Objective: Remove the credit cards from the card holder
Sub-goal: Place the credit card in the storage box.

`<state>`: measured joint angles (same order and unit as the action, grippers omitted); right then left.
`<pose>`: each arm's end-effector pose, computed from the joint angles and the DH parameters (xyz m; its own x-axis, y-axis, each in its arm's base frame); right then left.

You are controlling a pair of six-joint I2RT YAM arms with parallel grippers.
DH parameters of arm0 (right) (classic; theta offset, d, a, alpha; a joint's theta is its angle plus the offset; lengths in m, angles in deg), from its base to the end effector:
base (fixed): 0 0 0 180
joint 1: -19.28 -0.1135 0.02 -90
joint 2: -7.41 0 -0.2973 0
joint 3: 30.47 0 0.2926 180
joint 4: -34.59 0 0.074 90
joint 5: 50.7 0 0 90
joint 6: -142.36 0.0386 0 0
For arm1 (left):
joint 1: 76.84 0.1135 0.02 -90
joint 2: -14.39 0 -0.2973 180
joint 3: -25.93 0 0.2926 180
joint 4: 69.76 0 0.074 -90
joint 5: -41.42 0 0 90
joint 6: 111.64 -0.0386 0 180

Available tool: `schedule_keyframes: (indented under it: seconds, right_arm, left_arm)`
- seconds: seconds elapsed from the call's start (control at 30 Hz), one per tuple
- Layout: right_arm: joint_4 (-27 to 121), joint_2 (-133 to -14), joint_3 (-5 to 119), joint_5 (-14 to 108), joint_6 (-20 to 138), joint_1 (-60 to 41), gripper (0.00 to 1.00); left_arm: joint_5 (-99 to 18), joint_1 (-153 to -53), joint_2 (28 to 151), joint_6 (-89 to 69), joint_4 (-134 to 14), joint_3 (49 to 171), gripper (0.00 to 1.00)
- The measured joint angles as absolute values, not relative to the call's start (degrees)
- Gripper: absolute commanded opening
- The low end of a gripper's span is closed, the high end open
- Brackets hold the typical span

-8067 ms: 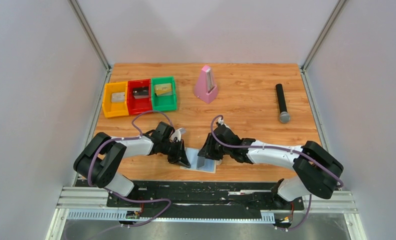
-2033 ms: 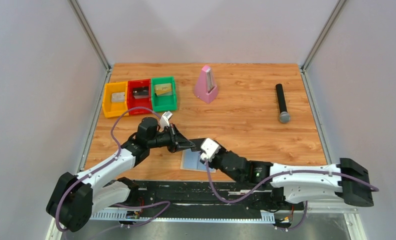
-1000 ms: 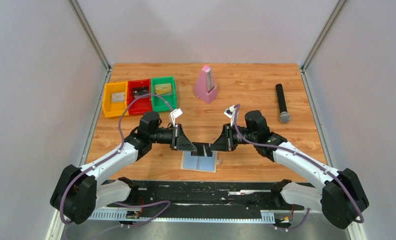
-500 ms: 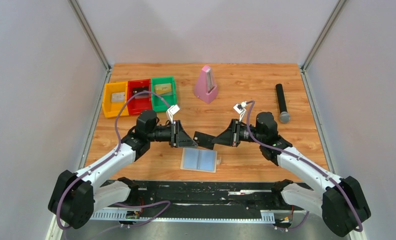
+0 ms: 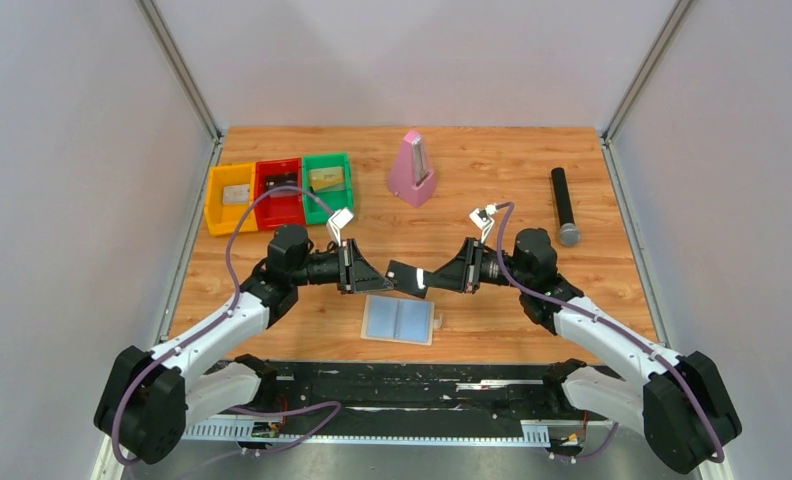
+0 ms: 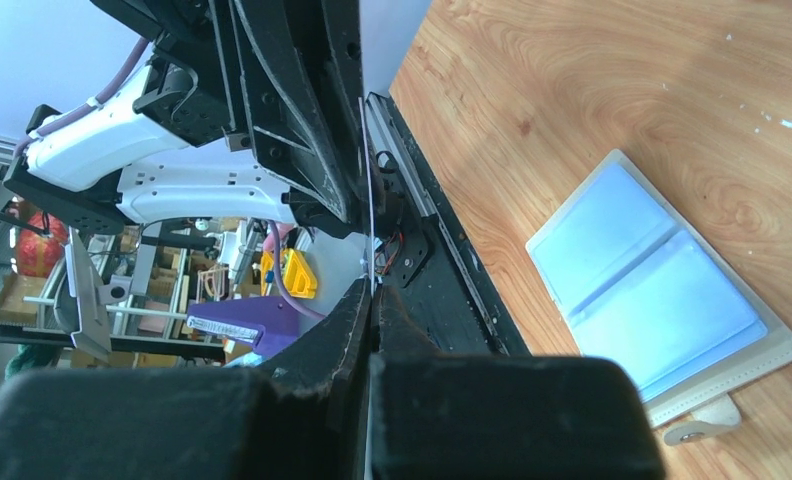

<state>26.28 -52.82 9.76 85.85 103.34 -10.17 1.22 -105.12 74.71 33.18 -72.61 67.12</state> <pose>0.2003 0.1453 0.2511 -0.8547 0.1310 -0.5023 -0.4656 0.2344 0.8534 0.2011 -0.1417 0.2482 -0.9199 -0.1042 -0.3780 0.3464 0.2359 -0.9079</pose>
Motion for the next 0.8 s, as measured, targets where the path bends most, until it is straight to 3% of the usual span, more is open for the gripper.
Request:
schedule_keyframes:
  seconds: [0.2,0.37,0.63,0.73,0.8]
  right_arm:
    - [25.4,-52.8,8.1,85.6,104.6,-9.6,0.0]
    - [24.6,-52.6,7.6,85.2,105.2,-9.4,0.12]
    - [30.2,-49.5,7.6,82.4,102.4,-8.6,0.64]
    - [33.8,-46.1,7.8,80.4,99.7,-8.6,0.93]
    - [36.3,-43.5,7.9,79.0,97.6,-8.6,1.0]
  left_arm:
    - [0.6,-104.4,73.6,34.5,-73.2,66.5,0.03]
    - [0.8,-103.8,73.2,35.5,-74.1,66.2,0.0]
    - [0.6,-99.0,72.9,33.1,-69.9,67.1,0.0]
    - [0.9,-96.6,73.3,30.7,-65.7,69.8,0.0]
    - [1.0,-94.2,74.0,28.5,-62.8,72.9,0.0]
